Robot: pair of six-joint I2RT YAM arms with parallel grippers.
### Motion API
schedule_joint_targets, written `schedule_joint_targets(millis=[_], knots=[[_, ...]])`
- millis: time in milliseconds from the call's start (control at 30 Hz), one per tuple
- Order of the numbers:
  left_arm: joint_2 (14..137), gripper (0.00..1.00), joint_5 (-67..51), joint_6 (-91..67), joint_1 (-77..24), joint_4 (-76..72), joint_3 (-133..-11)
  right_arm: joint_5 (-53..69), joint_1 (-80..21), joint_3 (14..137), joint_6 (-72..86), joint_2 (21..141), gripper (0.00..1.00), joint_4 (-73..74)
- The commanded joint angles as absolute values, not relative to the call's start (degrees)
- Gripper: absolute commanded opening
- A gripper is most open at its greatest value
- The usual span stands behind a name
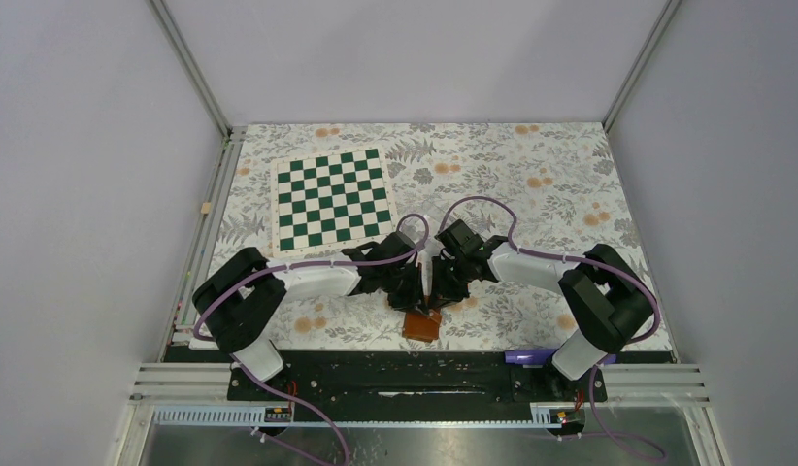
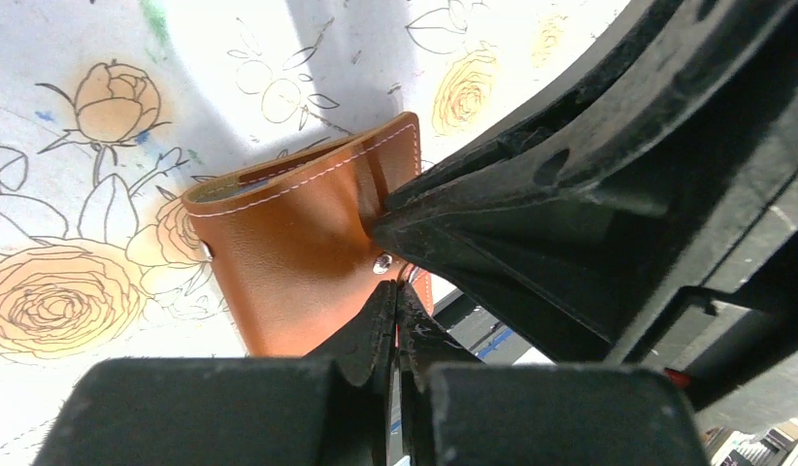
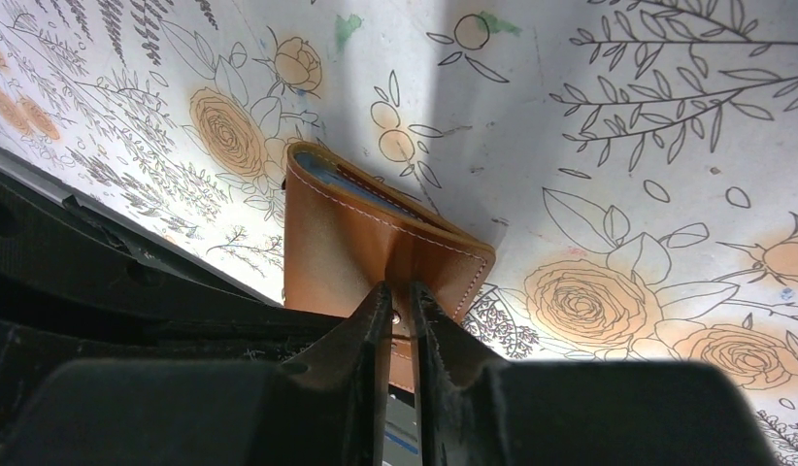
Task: Put the credit cards into the card holder
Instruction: Close the card holder at the corner of the board.
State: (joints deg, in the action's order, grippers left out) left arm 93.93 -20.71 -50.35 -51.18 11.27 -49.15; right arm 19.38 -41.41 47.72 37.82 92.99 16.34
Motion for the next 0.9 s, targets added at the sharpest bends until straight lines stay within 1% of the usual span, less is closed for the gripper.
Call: schedule_joint_targets(millis=[0, 233, 533, 700, 867], knots=[[94.2, 0.00, -18.5, -49.1, -51.0, 12.8, -51.3, 16.1, -41.8, 48.5, 36.5, 92.6, 0.20, 18.4], [94.5, 0.00, -18.2, -49.0, -51.0, 12.6, -50.8, 14.3, -41.7, 49.0, 36.2, 90.4, 0.23, 19.3], [96.0, 0.00, -18.5, -48.6, -50.8, 12.1, -50.7, 13.0, -41.8, 48.2, 36.4, 87.3, 0.24, 19.5], [95.9, 0.00, -18.6, -48.6, -50.7, 12.0, -50.6, 14.2, -41.8, 47.1, 36.4, 85.5, 0.23, 18.4], [96.1, 0.00, -18.6, -48.7, -50.8, 12.0, -50.7, 18.5, -41.9, 44.6, 37.4, 85.7, 0.19, 15.4]])
